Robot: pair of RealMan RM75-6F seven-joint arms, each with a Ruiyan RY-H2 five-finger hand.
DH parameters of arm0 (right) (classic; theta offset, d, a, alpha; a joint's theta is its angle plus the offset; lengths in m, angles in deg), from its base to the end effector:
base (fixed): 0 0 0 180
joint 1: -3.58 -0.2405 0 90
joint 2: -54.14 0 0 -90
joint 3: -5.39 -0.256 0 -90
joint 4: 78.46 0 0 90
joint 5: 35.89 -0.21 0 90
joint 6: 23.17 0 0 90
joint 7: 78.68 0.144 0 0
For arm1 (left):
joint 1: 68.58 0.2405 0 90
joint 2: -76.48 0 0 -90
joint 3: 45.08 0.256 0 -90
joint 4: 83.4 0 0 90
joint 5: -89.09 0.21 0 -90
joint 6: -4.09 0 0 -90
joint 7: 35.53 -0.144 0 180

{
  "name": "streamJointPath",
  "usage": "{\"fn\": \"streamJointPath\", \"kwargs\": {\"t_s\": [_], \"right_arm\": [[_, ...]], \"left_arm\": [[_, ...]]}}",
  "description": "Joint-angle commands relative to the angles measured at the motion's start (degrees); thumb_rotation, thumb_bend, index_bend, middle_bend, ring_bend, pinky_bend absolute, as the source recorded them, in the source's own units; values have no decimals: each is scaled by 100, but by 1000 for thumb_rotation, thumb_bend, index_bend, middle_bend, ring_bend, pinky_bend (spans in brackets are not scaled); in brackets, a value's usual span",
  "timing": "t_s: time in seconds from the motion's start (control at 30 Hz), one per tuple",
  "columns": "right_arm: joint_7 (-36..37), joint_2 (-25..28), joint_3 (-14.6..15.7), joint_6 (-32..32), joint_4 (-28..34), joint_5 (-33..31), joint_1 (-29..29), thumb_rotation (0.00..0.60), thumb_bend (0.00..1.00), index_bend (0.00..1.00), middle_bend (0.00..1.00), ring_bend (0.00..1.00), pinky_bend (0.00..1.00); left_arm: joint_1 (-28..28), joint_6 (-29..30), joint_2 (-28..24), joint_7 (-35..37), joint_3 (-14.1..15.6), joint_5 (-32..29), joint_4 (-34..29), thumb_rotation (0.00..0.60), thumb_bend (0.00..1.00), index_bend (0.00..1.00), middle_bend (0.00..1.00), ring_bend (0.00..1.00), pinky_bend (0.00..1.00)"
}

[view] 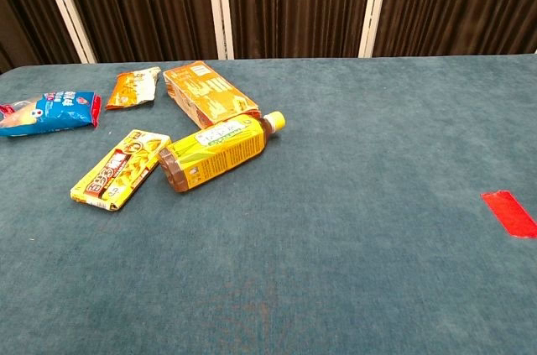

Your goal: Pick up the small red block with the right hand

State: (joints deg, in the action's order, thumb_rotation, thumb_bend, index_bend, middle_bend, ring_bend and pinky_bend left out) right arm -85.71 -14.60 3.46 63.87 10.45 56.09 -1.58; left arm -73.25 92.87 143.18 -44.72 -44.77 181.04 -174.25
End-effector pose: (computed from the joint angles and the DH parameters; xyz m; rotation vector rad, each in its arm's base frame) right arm -0.3000 -0.1787 0.1350 1.4940 -0.7611 0.8999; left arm -0.2996 0.1677 0.1423 -1.5055 -0.7421 -0.8596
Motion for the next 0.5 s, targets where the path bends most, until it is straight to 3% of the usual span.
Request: {"fn": "streamJointPath", "kwargs": {"t_s": [0.03,0.3,0.5], "right_arm": [[-33,-7,-4,-22,12,-10,-14,600,71,157,0,0,0],[-122,-121,46,-115,-80,66,-68,600,71,428,0,0,0],[-152,-745,17,-216,-663,160,-215,600,120,539,0,0,0]], "left_arm": [[15,2,6,14,13,7,10,600,156,0,0,0,0],[39,136,29,24,-23,85,13,600,159,0,0,0,0],[29,138,106,-22,4,179,81,600,155,0,0,0,0]]}}
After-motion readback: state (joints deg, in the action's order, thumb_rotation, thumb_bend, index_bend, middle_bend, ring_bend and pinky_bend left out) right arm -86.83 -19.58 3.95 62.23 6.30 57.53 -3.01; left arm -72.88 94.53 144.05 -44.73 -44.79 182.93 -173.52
